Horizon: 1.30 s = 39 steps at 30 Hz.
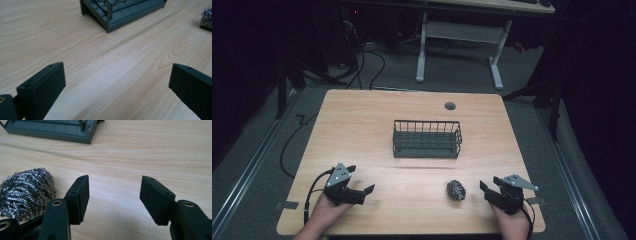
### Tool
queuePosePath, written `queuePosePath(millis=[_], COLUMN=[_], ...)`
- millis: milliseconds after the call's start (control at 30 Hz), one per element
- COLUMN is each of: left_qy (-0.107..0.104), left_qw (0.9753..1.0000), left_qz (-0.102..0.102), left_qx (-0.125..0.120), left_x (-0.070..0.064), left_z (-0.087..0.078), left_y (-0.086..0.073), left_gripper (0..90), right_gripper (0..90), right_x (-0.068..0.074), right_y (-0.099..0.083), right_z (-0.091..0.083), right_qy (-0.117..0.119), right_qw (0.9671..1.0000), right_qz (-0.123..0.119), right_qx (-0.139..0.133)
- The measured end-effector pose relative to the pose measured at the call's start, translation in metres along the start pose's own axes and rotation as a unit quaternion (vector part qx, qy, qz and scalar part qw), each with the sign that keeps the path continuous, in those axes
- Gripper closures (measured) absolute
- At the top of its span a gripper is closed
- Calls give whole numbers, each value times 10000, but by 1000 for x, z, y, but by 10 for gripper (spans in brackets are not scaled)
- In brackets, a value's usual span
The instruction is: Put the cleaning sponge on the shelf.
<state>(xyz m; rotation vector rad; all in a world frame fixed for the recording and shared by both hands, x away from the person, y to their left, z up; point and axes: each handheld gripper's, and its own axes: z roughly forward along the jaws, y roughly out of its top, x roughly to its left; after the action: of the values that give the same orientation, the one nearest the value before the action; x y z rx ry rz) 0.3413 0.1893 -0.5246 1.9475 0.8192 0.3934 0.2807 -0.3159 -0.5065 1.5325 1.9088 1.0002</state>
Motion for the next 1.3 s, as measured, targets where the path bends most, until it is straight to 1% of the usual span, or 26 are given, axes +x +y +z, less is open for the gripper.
queuePosePath(millis=[33, 67, 133, 233, 267, 367, 567, 633, 667, 700, 733, 833, 900, 967, 1033, 1133, 1167, 1200, 1300], left_qy=[1, -1, -30, -42, -54, -50, -69, -80, -82, -82, -84, -80, -82, -83, -81, -86, -90, -97, -98], left_qw=[10000, 10000, 10000, 10000, 10000, 10000, 10000, 10000, 10000, 10000, 10000, 10000, 10000, 10000, 10000, 9999, 9999, 9999, 9999], left_qz=[-4, -5, 0, 19, 24, 17, 30, 39, 38, 38, 33, 28, 34, 38, 37, 37, 37, 44, 51], left_qx=[-16, -26, -21, -5, -4, -12, 24, 38, 37, 37, 35, 23, 25, 27, 31, 37, 43, 61, 68], left_x=[0, 1, 1, 0, 0, 0, 0, 0, 0, 0, 0, 0, -1, -1, -1, -2, -2, -2, -2], left_z=[0, 1, 2, 3, 3, 2, 3, 3, 3, 3, 3, 3, 3, 3, 3, 4, 4, 4, 4], left_y=[0, 1, 1, 1, 1, 2, 1, 1, 1, 1, 1, 1, 1, 1, 1, 1, 1, 1, 0], left_gripper=[14, 14, 14, 14, 14, 14, 15, 17, 17, 19, 20, 20, 20, 20, 21, 20, 20, 21, 20], right_gripper=[410, 410, 410, 408, 407, 403, 398, 378, 376, 376, 374, 380, 385, 389, 391, 415, 415, 415, 407], right_x=[2, 4, 6, 7, 7, 7, 7, 6, 5, 5, 5, 6, 7, 9, 11, 11, 11, 12, 14], right_y=[-1, -1, -2, -2, -1, -2, -3, -3, -3, -3, -3, -4, -3, -3, -2, -2, -2, -2, 1], right_z=[1, 2, 2, 0, 0, 1, 2, 2, 2, 2, 2, 2, 3, 3, 2, 3, 3, 5, 7], right_qy=[8, 8, -61, -79, -109, -100, -82, -79, -38, -38, -30, -24, -30, -75, -137, -103, -103, -68, -25], right_qw=[10000, 9999, 9996, 9996, 9995, 9994, 9994, 9996, 9998, 9998, 9999, 9999, 9998, 9997, 9996, 9993, 9993, 9990, 9987], right_qz=[-42, -155, -256, -261, -309, -331, -328, -232, -162, -162, -77, -106, -125, -44, 35, 11, 11, -31, -101], right_qx=[23, 70, 91, 58, 44, 59, 109, 103, 95, 95, 97, 118, 180, 248, 261, 358, 358, 442, 507])
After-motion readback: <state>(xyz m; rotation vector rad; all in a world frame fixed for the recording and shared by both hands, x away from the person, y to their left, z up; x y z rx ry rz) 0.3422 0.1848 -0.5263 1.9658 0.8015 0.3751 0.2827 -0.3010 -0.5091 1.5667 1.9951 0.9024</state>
